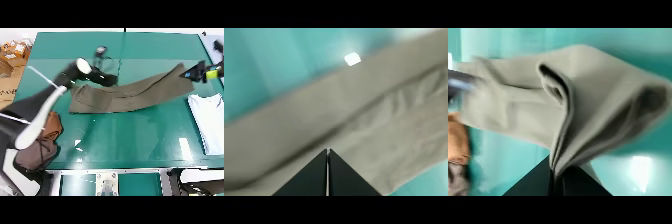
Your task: Fold the shirts.
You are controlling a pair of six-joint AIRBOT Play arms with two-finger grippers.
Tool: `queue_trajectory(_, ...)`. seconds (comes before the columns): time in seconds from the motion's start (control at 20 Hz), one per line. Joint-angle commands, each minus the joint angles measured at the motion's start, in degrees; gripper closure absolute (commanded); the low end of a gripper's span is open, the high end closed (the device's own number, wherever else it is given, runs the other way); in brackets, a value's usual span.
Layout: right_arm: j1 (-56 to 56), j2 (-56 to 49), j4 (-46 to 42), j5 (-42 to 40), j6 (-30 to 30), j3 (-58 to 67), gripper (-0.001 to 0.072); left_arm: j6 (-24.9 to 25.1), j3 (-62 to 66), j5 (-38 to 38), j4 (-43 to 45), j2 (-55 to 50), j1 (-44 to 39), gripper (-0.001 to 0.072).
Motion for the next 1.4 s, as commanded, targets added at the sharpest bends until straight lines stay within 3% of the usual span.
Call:
queue_trajectory(0.0, 1.0, 7.0, 4.8, 3.8, 3.4, 4.1, 0.0699, 0.2, 0.2, 10.3, -4.6, -6.0, -9.5, 0.0678)
queue_trajectory(0.2, 1.0, 8.0, 5.4, 4.4, 4.7, 5.4, 0.0699, 5.7, 0.8, 12.3, -20.6, -11.4, -12.0, 0.0678)
queue_trajectory(0.4, 1.9, 8.0, 5.4, 4.3, 4.4, 4.8, 0.0699, 6.7, 2.3, 9.5, -23.1, -12.5, -11.8, 0.0678)
queue_trajectory(0.6, 3.3, 8.0, 5.6, 4.3, 4.5, 4.8, 0.0699, 10.6, 9.4, -8.0, -19.9, -12.5, -7.4, 0.0679)
queue_trajectory(0.85, 12.5, 8.0, 5.6, 1.2, 7.6, 4.8, 0.0699, 1.3, 27.6, -37.3, -0.4, -12.2, 3.6, 0.0679)
queue_trajectory(1.05, 26.8, 7.7, 5.6, -12.9, 11.2, 0.3, 0.0698, -2.4, 27.8, -43.0, 9.4, -4.4, 14.8, 0.0678)
queue_trajectory(1.35, 52.1, -3.3, 6.1, -43.2, 11.3, -6.3, 0.0699, -3.0, 26.8, -45.2, 10.1, 2.8, 28.4, 0.0678)
